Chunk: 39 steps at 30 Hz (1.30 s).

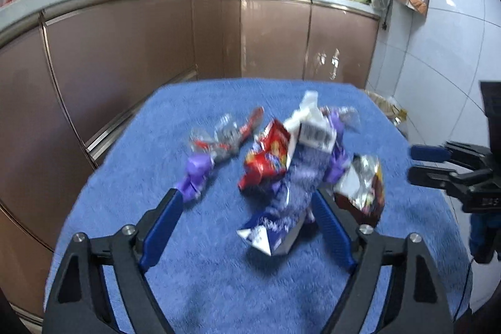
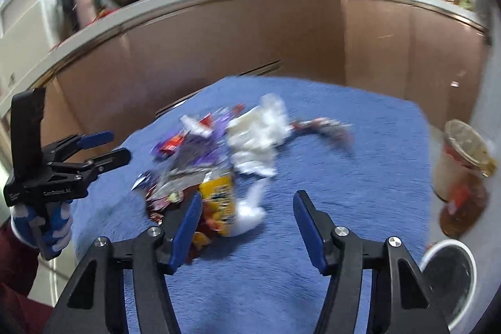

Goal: Collect trash
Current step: 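Grasp the blue milk carton with the left tool while the right grasps a snack bag, then carry the carton and snack bag to the steel bin with both tools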

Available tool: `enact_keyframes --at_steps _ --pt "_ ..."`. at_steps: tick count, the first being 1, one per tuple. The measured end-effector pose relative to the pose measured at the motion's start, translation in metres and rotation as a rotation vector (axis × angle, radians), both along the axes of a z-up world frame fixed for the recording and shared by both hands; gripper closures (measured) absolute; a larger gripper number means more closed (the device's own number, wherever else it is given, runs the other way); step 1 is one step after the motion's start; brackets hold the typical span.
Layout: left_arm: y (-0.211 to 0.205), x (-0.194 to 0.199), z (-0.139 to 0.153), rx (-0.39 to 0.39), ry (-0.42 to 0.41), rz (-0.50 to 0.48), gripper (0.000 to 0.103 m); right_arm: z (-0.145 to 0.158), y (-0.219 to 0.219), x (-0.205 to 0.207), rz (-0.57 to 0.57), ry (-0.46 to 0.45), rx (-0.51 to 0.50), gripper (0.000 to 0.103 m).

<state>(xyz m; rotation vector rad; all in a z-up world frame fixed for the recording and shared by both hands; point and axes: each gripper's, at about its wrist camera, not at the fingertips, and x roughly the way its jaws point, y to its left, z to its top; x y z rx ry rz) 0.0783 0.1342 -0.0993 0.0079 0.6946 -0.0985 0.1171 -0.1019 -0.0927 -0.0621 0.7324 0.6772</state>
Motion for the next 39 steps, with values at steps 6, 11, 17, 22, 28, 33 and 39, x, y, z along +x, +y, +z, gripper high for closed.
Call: enact_keyframes --at_steps 6,11,17,22,28,33,39 --pt "-0.007 0.004 -0.011 -0.02 0.04 -0.081 0.022 -0.017 0.026 0.011 0.132 0.05 -0.033 0.045" --pt "-0.012 0.018 -0.022 -0.025 0.089 -0.132 0.029 -0.028 0.031 0.02 0.171 0.059 -0.042 0.044" --pt "-0.013 0.032 -0.036 -0.042 0.133 -0.161 0.037 -0.036 0.03 0.027 0.206 0.08 -0.032 0.044" --pt "-0.018 0.042 -0.038 -0.008 0.139 -0.195 0.045 -0.035 0.03 0.025 0.23 0.07 -0.027 0.053" --pt "-0.023 0.045 -0.043 -0.009 0.16 -0.225 0.065 -0.031 0.028 0.023 0.244 0.067 -0.009 0.069" --pt "-0.021 0.034 -0.042 -0.023 0.153 -0.202 0.07 -0.027 0.027 0.019 0.255 0.064 0.005 0.088" --pt "-0.018 0.017 -0.033 -0.037 0.135 -0.184 0.071 -0.013 0.024 0.003 0.275 0.025 0.02 0.093"
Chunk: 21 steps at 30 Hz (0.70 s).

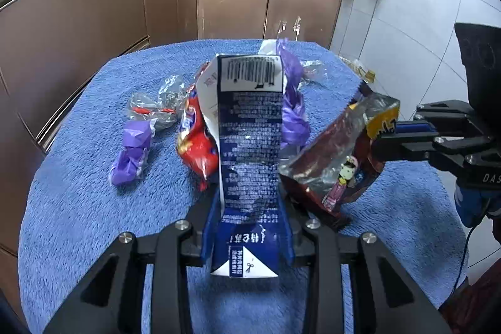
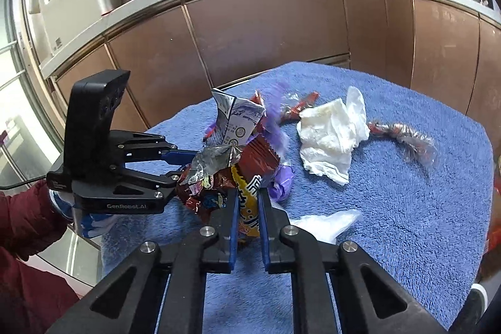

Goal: Collect trash
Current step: 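Carry the carton and snack bag to the steel bin with both tools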

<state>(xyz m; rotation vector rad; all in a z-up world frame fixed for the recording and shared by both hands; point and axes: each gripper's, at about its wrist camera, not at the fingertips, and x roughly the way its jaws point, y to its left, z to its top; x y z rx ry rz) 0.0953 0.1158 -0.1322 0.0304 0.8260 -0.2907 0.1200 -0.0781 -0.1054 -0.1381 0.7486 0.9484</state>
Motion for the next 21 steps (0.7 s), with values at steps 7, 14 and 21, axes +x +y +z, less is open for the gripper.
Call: enact_keyframes --at_steps 7,14,21 --pt "0.008 -0.019 0.013 -0.025 -0.019 0.031 0.071 0.014 -0.019 -0.022 -0.045 -0.025 0.03 0.094" --pt "0.011 -0.04 0.035 -0.065 -0.061 0.036 0.071 0.03 -0.05 -0.038 -0.146 -0.044 0.079 0.094" --pt "-0.002 -0.06 0.052 -0.066 -0.095 0.014 0.071 0.045 -0.088 -0.058 -0.27 -0.087 0.127 0.094"
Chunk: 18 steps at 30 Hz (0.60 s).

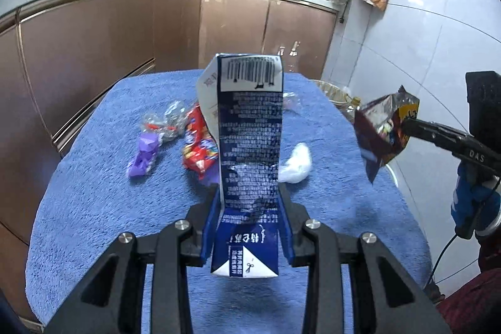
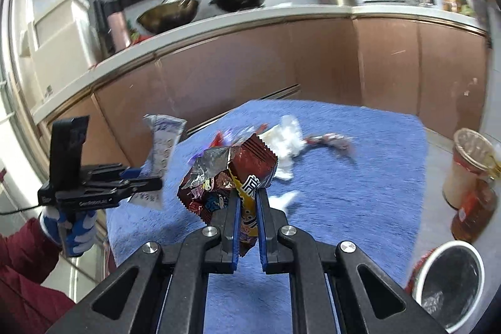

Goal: Collect trash
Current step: 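Carry the carton and snack bag to the steel bin with both tools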

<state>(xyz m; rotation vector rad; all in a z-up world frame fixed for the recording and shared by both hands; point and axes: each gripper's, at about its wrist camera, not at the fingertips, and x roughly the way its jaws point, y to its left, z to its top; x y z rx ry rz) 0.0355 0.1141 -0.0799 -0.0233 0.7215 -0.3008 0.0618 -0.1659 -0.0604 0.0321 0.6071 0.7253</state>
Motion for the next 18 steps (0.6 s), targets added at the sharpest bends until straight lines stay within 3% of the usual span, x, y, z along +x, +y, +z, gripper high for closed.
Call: enact_keyframes --at_steps 7,18 --pt "-0.068 0.024 0.017 -0.012 -0.003 -0.138 0.071 0.012 -0.078 -0.01 -0.281 -0.043 0.015 0.094" --pt "-0.263 0.122 0.008 -0.05 0.095 -0.438 0.071 -0.019 -0.191 0.001 -0.782 -0.027 -0.078 0.094"
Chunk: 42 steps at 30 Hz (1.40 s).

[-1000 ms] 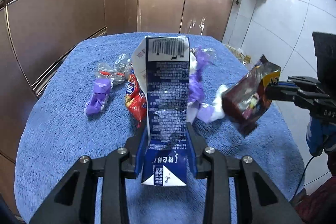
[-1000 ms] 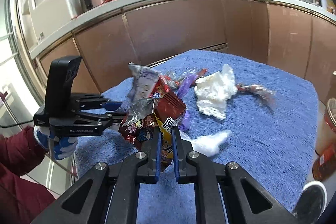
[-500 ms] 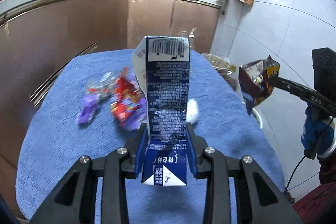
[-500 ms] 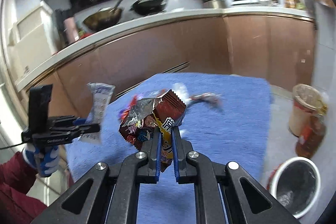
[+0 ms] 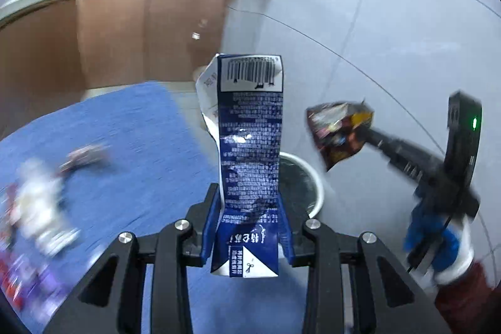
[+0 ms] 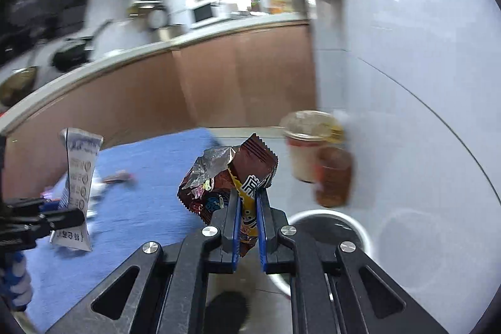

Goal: Collect trash
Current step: 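Carry the carton and snack bag to the steel bin with both tools, then open both tools over the bin, dropping carton and bag, then return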

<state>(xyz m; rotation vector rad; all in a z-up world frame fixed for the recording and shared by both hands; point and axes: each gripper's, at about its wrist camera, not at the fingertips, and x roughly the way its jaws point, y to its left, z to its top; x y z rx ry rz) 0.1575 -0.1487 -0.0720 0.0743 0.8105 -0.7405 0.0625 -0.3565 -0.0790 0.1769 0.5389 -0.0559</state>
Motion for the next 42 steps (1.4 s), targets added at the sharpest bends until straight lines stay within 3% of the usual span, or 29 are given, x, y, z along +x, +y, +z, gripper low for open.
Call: enact_keyframes --at_steps 5,12,13,16,20,22,30,42 --pt "-0.082 0.046 -0.022 -0.012 0.081 -0.072 0.071 -0.034 -0.029 0.012 -0.135 0.055 -0.021 0.094" --pt "-0.159 0.091 -0.062 0.015 0.167 -0.102 0.07 -0.074 -0.074 0.028 -0.266 0.111 -0.006 0.092" --pt "-0.165 0.096 -0.068 0.014 0.18 -0.103 0.07 -0.079 -0.079 0.031 -0.278 0.119 0.0 0.091" --pt "-0.179 0.106 -0.085 0.015 0.222 -0.1 0.054 -0.096 -0.092 0.038 -0.314 0.151 0.011 0.09" --pt "-0.186 0.112 -0.092 -0.012 0.259 -0.096 0.054 -0.108 -0.1 0.038 -0.34 0.184 0.03 0.083" --pt "-0.183 0.112 -0.09 -0.019 0.251 -0.098 0.053 -0.11 -0.104 0.039 -0.34 0.189 0.03 0.072" --pt "-0.14 0.091 -0.047 -0.064 0.144 -0.043 0.053 -0.077 -0.093 0.042 -0.322 0.126 0.029 0.071" --pt "-0.044 0.032 0.042 -0.148 -0.079 0.062 0.053 0.041 -0.021 0.005 -0.185 -0.119 -0.032 0.066"
